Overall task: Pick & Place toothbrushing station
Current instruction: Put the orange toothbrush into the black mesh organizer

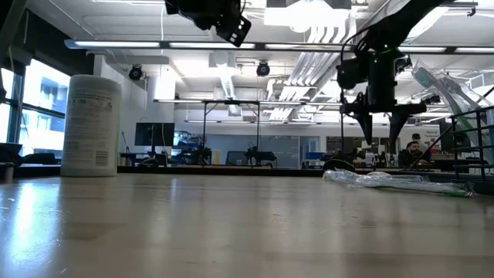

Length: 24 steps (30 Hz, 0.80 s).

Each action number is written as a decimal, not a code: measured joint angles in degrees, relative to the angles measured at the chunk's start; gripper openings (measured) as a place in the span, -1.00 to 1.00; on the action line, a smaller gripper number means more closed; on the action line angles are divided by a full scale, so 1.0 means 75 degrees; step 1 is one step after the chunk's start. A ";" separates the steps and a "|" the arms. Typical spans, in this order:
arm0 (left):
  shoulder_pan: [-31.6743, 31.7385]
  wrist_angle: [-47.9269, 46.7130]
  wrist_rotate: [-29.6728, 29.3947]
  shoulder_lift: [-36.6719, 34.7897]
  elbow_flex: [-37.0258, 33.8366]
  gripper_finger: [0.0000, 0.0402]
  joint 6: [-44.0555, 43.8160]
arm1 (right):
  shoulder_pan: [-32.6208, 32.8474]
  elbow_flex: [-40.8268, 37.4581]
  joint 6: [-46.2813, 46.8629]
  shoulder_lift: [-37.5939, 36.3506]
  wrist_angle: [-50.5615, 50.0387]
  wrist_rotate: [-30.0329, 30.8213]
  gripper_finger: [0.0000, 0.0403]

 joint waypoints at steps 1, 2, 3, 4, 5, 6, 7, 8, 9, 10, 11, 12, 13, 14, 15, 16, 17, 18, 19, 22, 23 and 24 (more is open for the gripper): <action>-0.0035 0.0000 0.0002 0.0000 0.0000 -0.01 -0.0015 | -0.0048 -0.0050 0.0092 0.0000 0.0115 0.0030 0.17; -0.0051 0.0000 0.0008 0.0000 0.0000 -0.01 -0.0017 | -0.0080 -0.0088 0.0205 0.0008 0.0209 0.0030 0.17; -0.0120 -0.0003 0.0003 0.0000 0.0000 -0.01 -0.0020 | -0.0112 -0.0119 0.0322 0.0035 0.0267 0.0033 0.17; -0.0170 -0.0003 -0.0005 0.0000 0.0000 -0.01 -0.0020 | -0.0131 -0.0140 0.0453 0.0101 0.0265 0.0033 0.17; -0.0213 0.0001 -0.0045 0.0000 0.0000 -0.01 -0.0020 | -0.0156 -0.0162 0.0581 0.0190 0.0242 0.0040 0.17; -0.0278 0.0011 -0.0059 0.0000 0.0000 -0.01 -0.0020 | -0.0182 -0.0183 0.0675 0.0293 0.0215 0.0045 0.17; -0.0337 0.0016 -0.0061 0.0000 0.0000 -0.01 -0.0019 | -0.0201 -0.0186 0.0753 0.0414 0.0192 0.0041 0.17; -0.0404 0.0015 -0.0065 0.0001 0.0000 -0.01 -0.0012 | -0.0205 -0.0186 0.0789 0.0549 0.0203 0.0044 0.17; -0.0473 0.0014 -0.0068 0.0003 0.0000 -0.01 0.0004 | -0.0205 -0.0186 0.0798 0.0691 0.0230 0.0044 0.17; -0.0540 0.0011 -0.0068 0.0003 0.0000 -0.01 0.0012 | -0.0205 -0.0186 0.0803 0.0850 0.0268 0.0051 0.17; -0.0603 0.0005 -0.0074 0.0003 0.0000 -0.01 0.0012 | -0.0207 -0.0186 0.0808 0.1007 0.0317 0.0071 0.17; -0.0663 -0.0004 -0.0100 0.0003 0.0000 -0.01 0.0006 | -0.0205 -0.0186 0.0810 0.1149 0.0392 0.0090 0.17; -0.0714 -0.0018 -0.0150 0.0003 0.0000 -0.01 -0.0018 | -0.0205 -0.0186 0.0811 0.1280 0.0477 0.0094 0.17; -0.0772 -0.0020 -0.0242 0.0003 0.0000 -0.01 -0.0087 | -0.0205 -0.0186 0.0810 0.1414 0.0595 0.0091 0.17; -0.0821 -0.0020 -0.0320 0.0003 0.0000 -0.01 -0.0133 | -0.0205 -0.0186 0.0811 0.1535 0.0743 0.0094 0.17; -0.0870 -0.0022 -0.0426 0.0003 0.0000 -0.01 -0.0165 | -0.0205 -0.0186 0.0811 0.1644 0.0889 0.0093 0.17; -0.0913 -0.0023 -0.0483 0.0003 0.0000 -0.01 -0.0208 | -0.0205 -0.0186 0.0811 0.1731 0.1019 0.0093 0.17; -0.0945 -0.0023 -0.0528 0.0006 0.0000 -0.01 -0.0275 | -0.0205 -0.0185 0.0811 0.1808 0.1131 0.0088 0.17; -0.0988 -0.0023 -0.0581 0.0006 0.0000 -0.01 -0.0324 | -0.0205 -0.0183 0.0812 0.1877 0.1208 0.0067 0.17; -0.0999 -0.0023 -0.0627 0.0006 0.0000 -0.01 -0.0468 | -0.0205 -0.0183 0.0839 0.2035 0.1244 0.0114 0.16; -0.0994 -0.0020 -0.0627 0.0006 0.0000 -0.01 -0.0546 | -0.0202 -0.0183 0.0846 0.2037 0.1240 0.0142 0.15; -0.0990 -0.0020 -0.0632 0.0006 0.0000 -0.01 -0.0612 | -0.0204 -0.0183 0.0846 0.2035 0.1243 0.0151 0.13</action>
